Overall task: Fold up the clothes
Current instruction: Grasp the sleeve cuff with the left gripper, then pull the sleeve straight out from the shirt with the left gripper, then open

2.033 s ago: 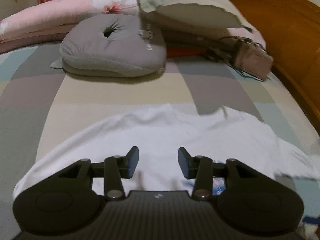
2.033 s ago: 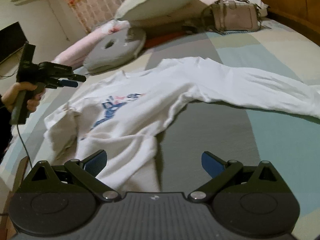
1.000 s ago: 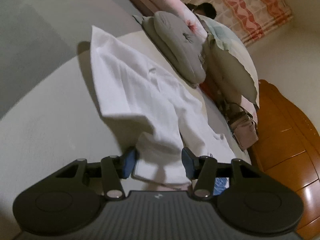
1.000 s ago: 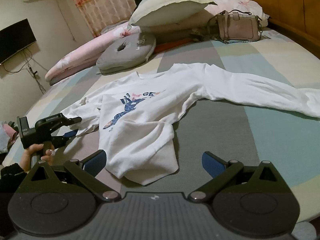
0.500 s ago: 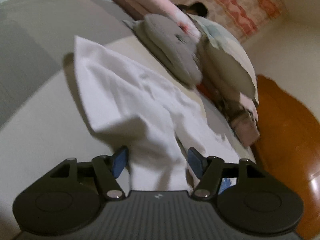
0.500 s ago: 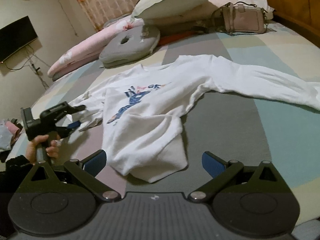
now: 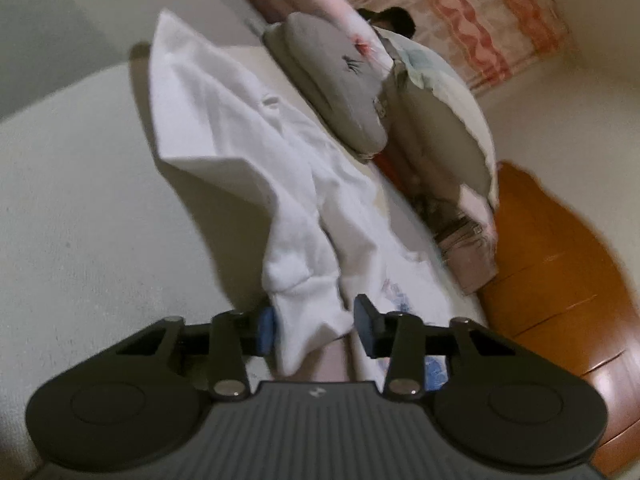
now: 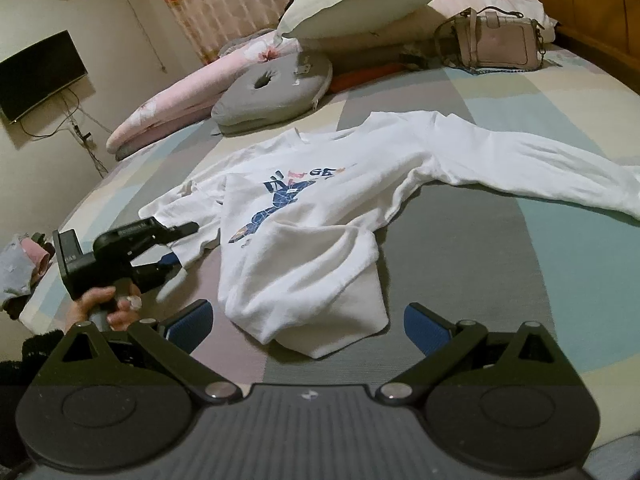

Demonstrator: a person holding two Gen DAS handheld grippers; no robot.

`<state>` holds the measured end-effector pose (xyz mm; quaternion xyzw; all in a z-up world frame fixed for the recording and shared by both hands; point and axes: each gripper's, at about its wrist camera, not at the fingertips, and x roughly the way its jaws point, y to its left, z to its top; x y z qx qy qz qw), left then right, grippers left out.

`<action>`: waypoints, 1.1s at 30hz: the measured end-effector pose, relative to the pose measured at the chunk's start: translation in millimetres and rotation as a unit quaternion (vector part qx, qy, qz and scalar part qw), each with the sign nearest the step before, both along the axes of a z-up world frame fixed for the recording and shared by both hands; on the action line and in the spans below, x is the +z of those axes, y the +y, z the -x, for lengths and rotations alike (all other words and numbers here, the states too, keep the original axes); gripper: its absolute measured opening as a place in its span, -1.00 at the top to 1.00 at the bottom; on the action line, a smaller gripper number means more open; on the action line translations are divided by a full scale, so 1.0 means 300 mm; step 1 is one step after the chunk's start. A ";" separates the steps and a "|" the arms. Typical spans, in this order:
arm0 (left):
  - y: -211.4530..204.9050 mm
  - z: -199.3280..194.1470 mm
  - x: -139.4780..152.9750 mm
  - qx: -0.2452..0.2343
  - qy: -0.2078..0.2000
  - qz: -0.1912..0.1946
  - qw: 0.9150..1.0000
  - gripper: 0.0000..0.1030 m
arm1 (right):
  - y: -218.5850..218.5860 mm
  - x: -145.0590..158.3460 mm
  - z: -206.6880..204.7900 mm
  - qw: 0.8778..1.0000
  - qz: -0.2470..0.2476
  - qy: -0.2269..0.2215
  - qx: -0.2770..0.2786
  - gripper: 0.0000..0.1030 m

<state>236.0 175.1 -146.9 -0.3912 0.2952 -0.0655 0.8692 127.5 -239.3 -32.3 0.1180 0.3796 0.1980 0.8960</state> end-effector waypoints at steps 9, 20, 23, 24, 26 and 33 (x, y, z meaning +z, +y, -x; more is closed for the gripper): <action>0.066 -0.067 0.224 -0.057 0.060 -0.171 0.982 0.97 | -0.043 0.024 0.014 1.000 0.008 -0.018 -0.015 -1.00; 0.406 -0.189 0.406 -0.020 0.183 -0.367 0.912 0.97 | -0.037 0.008 -0.032 0.999 0.021 -0.004 -0.027 -1.00; 0.521 -0.208 0.391 0.009 0.213 -0.367 0.906 0.97 | -0.020 0.010 -0.052 0.999 0.029 -0.003 -0.029 -1.00; 0.555 -0.207 0.379 0.015 0.223 -0.365 0.904 0.97 | -0.012 0.012 -0.061 0.999 0.032 -0.003 -0.029 -1.00; 0.613 -0.208 0.359 0.030 0.236 -0.378 0.895 0.97 | 0.005 0.015 -0.080 0.999 0.039 -0.003 -0.028 -1.00; 0.794 -0.181 0.362 0.094 0.246 -0.387 0.884 0.97 | 0.069 0.002 -0.141 0.998 0.055 -0.001 -0.024 -1.00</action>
